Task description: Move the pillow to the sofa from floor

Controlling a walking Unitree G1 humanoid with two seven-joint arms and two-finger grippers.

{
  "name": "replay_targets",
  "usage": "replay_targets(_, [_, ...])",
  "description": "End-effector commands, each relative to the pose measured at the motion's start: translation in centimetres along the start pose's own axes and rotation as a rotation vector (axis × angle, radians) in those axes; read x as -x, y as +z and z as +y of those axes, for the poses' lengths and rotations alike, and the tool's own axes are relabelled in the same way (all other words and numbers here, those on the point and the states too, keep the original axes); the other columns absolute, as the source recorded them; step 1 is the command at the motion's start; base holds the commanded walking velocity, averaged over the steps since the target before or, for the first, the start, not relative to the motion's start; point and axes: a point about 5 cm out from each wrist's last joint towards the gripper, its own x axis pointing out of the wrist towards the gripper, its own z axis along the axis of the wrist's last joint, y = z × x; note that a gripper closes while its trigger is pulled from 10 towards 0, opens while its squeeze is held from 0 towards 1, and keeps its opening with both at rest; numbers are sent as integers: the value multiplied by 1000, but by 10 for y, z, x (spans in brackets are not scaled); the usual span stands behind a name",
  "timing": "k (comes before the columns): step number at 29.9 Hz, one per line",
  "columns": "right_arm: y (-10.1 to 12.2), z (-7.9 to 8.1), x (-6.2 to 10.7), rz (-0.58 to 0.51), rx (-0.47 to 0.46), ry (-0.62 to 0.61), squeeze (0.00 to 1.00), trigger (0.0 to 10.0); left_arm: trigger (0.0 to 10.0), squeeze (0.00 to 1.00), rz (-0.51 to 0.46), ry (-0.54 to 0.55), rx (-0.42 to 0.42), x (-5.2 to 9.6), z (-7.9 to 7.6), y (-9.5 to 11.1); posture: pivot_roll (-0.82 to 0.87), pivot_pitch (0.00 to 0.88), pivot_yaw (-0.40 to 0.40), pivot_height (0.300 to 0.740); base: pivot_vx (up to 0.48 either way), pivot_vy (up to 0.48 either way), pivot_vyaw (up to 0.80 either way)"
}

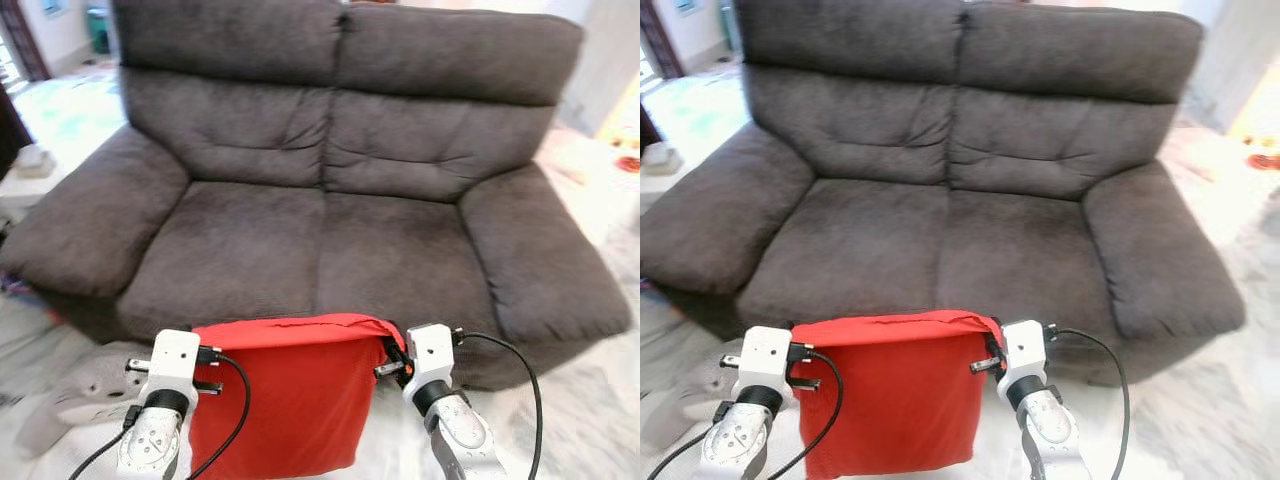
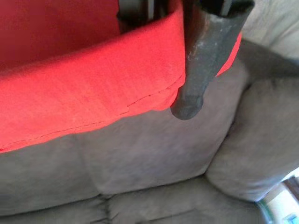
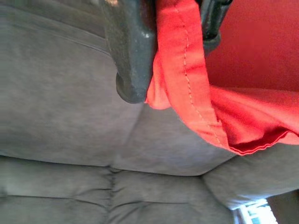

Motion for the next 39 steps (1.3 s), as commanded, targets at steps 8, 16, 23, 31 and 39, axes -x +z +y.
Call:
replay_targets(8, [11,-3,-1,-72,-7,-22,0,10000,10000,0,-88,34,-57,-6,9,15,95,70,6,740,0,-156,-755])
replay_targets(16, [16,3,0,-121,-40,-15,0,10000,10000,0,-84,36,-47,-5,8,15,98,84,6,740,0,-480,0])
replay_targets(23, [12,1,0,-104,-37,-29,0,10000,10000,0,-82,33,-52,-5,8,15,97,88,6,740,0,-248,0])
replay_targets(31, [12,0,1,-97,-53,-40,0,10000,10000,0,-97,6,-70,-4,4,16,96,97,4,740,0,0,-258])
replay_targets(39, [12,2,0,-101,-44,-40,0,10000,10000,0,-86,36,-74,-5,7,15,98,107,3,740,0,-120,-600])
